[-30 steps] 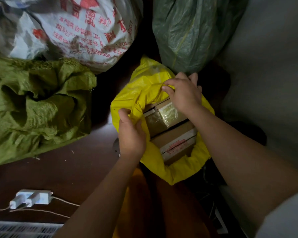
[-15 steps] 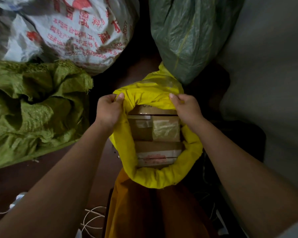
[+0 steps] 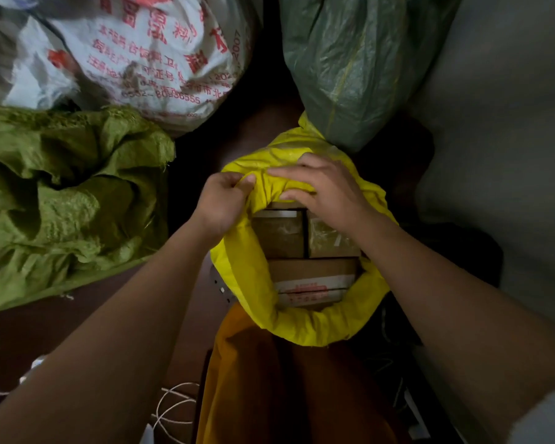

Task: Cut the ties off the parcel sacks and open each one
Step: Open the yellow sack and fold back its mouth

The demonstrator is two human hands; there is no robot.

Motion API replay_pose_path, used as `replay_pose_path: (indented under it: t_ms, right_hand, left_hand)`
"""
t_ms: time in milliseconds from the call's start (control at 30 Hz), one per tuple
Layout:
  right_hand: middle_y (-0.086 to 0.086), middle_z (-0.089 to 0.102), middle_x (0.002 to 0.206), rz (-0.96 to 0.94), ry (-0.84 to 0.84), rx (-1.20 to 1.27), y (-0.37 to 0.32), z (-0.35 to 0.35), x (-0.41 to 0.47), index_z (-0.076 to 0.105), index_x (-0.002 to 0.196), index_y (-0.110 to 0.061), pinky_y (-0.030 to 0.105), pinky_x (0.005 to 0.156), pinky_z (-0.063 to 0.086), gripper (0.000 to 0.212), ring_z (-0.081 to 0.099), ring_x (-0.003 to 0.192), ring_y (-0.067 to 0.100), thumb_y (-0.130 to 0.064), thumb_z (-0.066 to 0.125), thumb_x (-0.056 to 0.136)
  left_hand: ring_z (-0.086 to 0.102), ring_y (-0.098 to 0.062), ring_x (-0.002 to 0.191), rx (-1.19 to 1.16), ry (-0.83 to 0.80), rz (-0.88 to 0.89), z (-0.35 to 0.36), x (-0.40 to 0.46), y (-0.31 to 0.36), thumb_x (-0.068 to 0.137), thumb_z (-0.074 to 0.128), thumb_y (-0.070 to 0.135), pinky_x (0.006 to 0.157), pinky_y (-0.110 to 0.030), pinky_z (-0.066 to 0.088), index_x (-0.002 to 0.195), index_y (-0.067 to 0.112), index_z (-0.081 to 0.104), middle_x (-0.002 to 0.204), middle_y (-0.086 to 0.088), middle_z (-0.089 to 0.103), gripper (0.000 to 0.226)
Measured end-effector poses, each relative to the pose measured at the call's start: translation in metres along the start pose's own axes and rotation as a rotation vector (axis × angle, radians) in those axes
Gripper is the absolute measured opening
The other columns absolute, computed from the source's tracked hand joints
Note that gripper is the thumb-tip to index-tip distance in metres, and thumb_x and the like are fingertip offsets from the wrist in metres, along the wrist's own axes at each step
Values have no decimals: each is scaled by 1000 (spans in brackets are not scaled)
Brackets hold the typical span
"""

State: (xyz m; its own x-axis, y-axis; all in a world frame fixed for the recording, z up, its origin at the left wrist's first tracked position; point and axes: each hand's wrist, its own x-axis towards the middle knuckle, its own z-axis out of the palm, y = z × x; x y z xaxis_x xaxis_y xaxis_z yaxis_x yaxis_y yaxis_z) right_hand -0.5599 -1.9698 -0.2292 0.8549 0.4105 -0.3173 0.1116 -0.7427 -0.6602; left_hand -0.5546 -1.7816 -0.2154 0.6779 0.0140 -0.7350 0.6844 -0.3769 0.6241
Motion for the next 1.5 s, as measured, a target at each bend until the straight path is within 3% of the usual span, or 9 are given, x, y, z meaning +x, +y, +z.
replay_pose_path:
  t_ms: [100, 267, 467, 733, 833, 1033, 1200, 1333, 1500]
  right_hand:
    - [5, 60, 93, 65, 19, 142, -2, 3, 3, 71, 117, -26, 45, 76, 48, 32, 59, 93, 23, -34, 68, 87]
    - [-4, 54, 90, 180, 58, 219, -4, 0, 2, 75, 108, -29, 48, 78, 50, 24, 61, 90, 24, -38, 69, 86]
    - [-9, 52, 87, 238, 154, 198, -10, -6, 1, 75, 105, -31, 39, 75, 50, 22, 59, 90, 18, -42, 66, 87]
    - [0, 72, 101, 366, 296, 461, -13, -18, -6, 75, 103, -9, 32, 92, 51, 20, 66, 100, 15, -22, 69, 89]
    - [0, 71, 98, 438, 293, 620, -19, -25, -11, 73, 103, -12, 23, 87, 50, 15, 65, 93, 9, -15, 68, 90]
    - [10, 69, 115, 746, 130, 974, -14, -24, -19, 66, 121, -6, 37, 97, 52, 33, 65, 108, 18, -21, 65, 92]
    - [8, 66, 115, 610, 276, 527, -7, -14, -13, 65, 120, -8, 42, 98, 48, 28, 60, 109, 21, -24, 56, 97]
    - [7, 55, 125, 228, 392, 92, -9, -11, -14, 52, 135, -20, 40, 92, 42, 46, 49, 115, 24, -37, 58, 93]
    - [-5, 37, 152, -36, 145, -152, -22, -4, -4, 40, 145, -34, 44, 101, 37, 74, 39, 130, 24, -42, 73, 80]
  left_hand:
    - [51, -9, 66, 14, 84, -51, 9, -14, -6, 93, 60, 28, 65, -27, 42, 94, 12, 61, 75, 1, 53, 16]
    - [41, -28, 120, 228, 391, -33, 34, -61, -17, 60, 84, 48, 100, -43, 39, 133, 11, 37, 129, -11, 41, 95]
    - [48, -30, 97, 152, 406, 92, 51, -93, -36, 76, 68, -1, 77, -21, 31, 113, 3, 39, 104, -6, 43, 47]
    - [53, -1, 66, 48, 271, 213, -8, -64, -14, 89, 63, 6, 62, -13, 42, 89, 3, 62, 78, -3, 60, 3]
    - [48, -5, 57, -19, 245, 162, -24, -53, -7, 93, 59, 12, 57, -23, 41, 74, 10, 61, 66, -3, 55, 19]
    - [32, -13, 53, 74, 315, 114, -28, -20, 11, 94, 57, 21, 52, -28, 27, 56, 12, 43, 56, -4, 34, 42]
    - [59, -16, 73, 118, 415, 95, -21, -1, 16, 85, 70, 29, 69, -30, 48, 85, 10, 73, 77, -4, 65, 19]
    - [38, -6, 51, 166, 413, 107, -23, 4, 15, 91, 63, 24, 51, -24, 31, 61, 14, 55, 54, 5, 43, 33]
    - [31, -14, 50, 122, 268, 54, -23, 4, 17, 95, 56, 21, 49, -26, 25, 53, 13, 39, 53, -2, 33, 46]
